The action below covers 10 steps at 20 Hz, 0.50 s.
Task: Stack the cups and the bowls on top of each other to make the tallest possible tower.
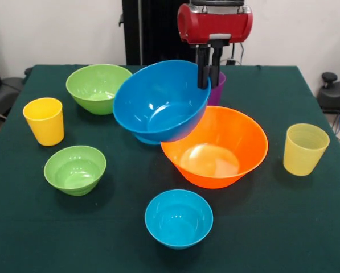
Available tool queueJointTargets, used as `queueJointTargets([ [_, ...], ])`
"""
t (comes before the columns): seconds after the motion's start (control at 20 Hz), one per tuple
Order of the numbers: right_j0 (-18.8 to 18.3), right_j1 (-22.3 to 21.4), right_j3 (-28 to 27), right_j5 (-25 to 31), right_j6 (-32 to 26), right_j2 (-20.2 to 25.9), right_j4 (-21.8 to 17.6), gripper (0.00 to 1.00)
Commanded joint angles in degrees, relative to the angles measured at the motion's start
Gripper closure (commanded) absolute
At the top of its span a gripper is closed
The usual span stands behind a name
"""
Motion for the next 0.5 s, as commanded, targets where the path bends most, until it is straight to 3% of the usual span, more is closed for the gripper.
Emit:
queueJointTargets([
  [0.05,2.6,-1.0,2.5,2.6,8.4,-3.8,-0.4,1.00],
  [0.5,5.1,0.3,0.3,2.7,9.8,-5.9,0.1,1.00],
])
